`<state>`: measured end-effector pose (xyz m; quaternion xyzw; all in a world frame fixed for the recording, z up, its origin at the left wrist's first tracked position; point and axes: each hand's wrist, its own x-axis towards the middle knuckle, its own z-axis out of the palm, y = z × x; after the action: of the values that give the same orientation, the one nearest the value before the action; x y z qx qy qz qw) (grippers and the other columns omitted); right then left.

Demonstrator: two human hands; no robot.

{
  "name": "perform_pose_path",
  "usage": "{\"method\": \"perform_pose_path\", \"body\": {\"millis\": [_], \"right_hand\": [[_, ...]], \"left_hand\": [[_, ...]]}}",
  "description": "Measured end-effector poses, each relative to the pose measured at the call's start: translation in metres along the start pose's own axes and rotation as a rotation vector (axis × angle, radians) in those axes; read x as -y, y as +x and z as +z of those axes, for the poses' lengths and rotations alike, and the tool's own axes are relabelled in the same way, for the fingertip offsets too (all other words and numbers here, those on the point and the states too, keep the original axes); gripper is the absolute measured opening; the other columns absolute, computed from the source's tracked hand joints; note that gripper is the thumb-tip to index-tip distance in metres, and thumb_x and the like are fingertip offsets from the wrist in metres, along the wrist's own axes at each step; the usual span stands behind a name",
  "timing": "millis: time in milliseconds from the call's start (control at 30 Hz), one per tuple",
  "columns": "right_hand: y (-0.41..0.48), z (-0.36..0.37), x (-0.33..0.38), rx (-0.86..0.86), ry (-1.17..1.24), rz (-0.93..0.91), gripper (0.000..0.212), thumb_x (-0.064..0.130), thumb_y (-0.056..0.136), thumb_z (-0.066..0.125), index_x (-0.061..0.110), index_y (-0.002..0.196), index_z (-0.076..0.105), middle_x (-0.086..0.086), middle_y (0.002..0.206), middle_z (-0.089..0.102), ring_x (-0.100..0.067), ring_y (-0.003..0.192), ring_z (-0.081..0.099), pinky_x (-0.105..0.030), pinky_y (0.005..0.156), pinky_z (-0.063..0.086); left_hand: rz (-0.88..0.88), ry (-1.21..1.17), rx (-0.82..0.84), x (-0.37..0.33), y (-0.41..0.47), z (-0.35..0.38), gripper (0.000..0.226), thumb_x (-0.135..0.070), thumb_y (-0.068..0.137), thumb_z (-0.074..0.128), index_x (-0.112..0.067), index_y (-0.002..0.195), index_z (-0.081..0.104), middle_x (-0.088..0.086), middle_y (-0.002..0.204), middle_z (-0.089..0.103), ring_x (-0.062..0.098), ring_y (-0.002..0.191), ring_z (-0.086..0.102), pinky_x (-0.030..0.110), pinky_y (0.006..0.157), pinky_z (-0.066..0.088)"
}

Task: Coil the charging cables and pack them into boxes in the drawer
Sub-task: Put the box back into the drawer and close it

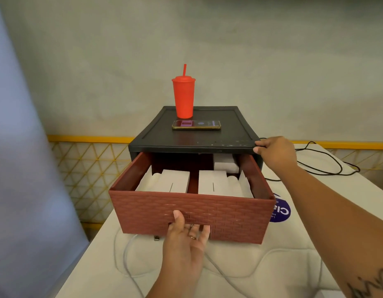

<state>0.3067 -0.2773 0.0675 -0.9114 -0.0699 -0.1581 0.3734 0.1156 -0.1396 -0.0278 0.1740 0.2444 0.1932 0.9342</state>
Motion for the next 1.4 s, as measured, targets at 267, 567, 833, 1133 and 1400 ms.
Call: {"method": "perform_pose_path", "body": {"millis": [267,567,833,1133,1400], "right_hand": [[0.0,-0.002,0.0,0.022,0.011,0.009,0.029,0.021,0.088,0.062,0.014,0.116,0.065,-0.009,0.121,0.063,-0.027,0.109,0.058,-0.028,0.089,0.042],[-0.039,-0.043,-0.031,0.248,0.184,0.005,0.051,0.039,0.092,0.052,0.023,0.138,0.041,-0.01,0.137,0.05,-0.027,0.125,0.046,-0.042,0.105,0.034],[-0.128,-0.123,-0.12,0.429,0.166,0.087,0.029,0.044,0.082,0.062,0.02,0.098,0.069,-0.006,0.103,0.069,-0.019,0.091,0.063,-0.035,0.09,0.045],[-0.189,-0.144,-0.184,0.566,-0.124,0.112,0.017,0.039,0.084,0.063,0.033,0.1,0.066,0.012,0.099,0.064,-0.005,0.092,0.057,-0.006,0.07,0.038],[-0.221,-0.154,-0.187,0.487,-0.157,0.255,0.036,0.056,0.084,0.054,0.024,0.071,0.064,0.008,0.075,0.062,-0.01,0.074,0.057,-0.021,0.064,0.039]], "left_hand": [[-0.014,-0.044,-0.074,0.0,-0.046,-0.023,0.021,-0.025,0.09,0.053,-0.005,0.091,0.054,0.011,0.082,0.056,0.026,0.084,0.058,0.046,0.055,0.055],[0.022,0.261,-0.154,0.009,-0.06,-0.039,0.022,-0.026,0.092,0.053,-0.005,0.097,0.051,0.007,0.073,0.05,0.013,0.053,0.047,0.028,0.057,0.05],[-0.077,0.614,0.081,0.063,-0.11,-0.049,0.016,0.0,0.083,0.064,-0.008,0.076,0.052,0.006,0.066,0.054,0.016,0.061,0.053,0.025,0.056,0.045],[-0.078,1.126,0.388,0.122,-0.146,-0.042,0.015,-0.024,0.054,0.07,-0.016,0.065,0.063,-0.006,0.055,0.058,0.011,0.05,0.049,0.019,0.05,0.039],[-0.126,1.167,0.4,0.148,-0.15,-0.035,0.013,-0.024,0.07,0.068,-0.017,0.08,0.068,-0.008,0.063,0.061,0.01,0.063,0.056,0.019,0.065,0.047]]}}
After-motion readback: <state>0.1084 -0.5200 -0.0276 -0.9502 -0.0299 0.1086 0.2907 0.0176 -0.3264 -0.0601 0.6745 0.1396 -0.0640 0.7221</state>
